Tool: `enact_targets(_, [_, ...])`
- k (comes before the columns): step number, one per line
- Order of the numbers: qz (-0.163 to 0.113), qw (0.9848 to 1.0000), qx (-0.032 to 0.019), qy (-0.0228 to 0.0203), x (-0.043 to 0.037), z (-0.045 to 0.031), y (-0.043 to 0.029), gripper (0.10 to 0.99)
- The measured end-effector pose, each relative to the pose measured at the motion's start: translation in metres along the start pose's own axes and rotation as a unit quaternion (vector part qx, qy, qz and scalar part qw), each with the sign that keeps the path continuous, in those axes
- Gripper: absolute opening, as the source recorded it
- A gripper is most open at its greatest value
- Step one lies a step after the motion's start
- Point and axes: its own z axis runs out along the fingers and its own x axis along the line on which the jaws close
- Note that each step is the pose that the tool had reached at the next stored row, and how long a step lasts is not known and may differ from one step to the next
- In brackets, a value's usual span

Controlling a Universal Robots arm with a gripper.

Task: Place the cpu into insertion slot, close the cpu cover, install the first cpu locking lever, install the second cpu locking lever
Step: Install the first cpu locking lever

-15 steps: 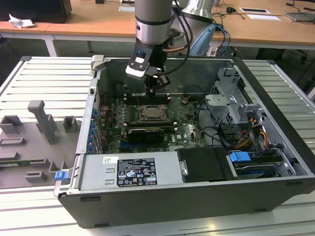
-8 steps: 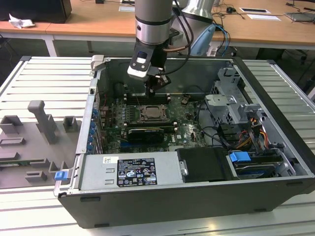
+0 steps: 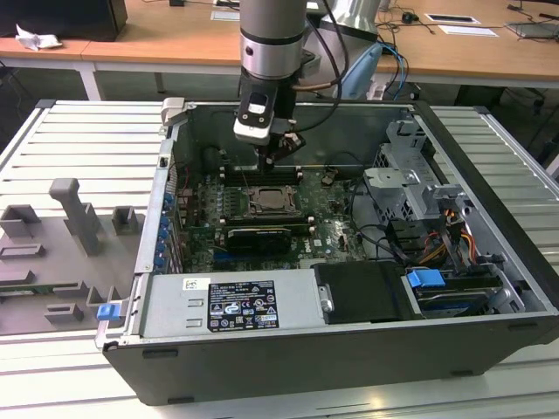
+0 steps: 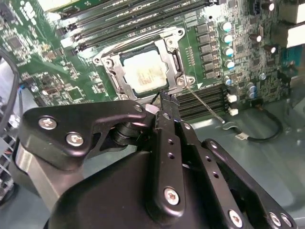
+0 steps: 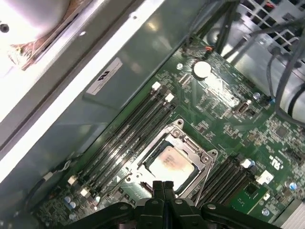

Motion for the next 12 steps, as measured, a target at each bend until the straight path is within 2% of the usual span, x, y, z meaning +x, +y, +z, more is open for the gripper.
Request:
enact_targets(2, [-0.023, 0.9997, 0.0007, 0.0012, 0.0000, 0.0000, 0.0000, 0.106])
enact_targets(7, [-0.060, 0.9982, 0.0019, 0.0031, 0.0000, 0.0000, 0.0000, 0.106])
enact_targets(12, [-0.097, 0.9952, 0.0031, 0.0050, 0.0000, 0.0000, 0.0000, 0.106])
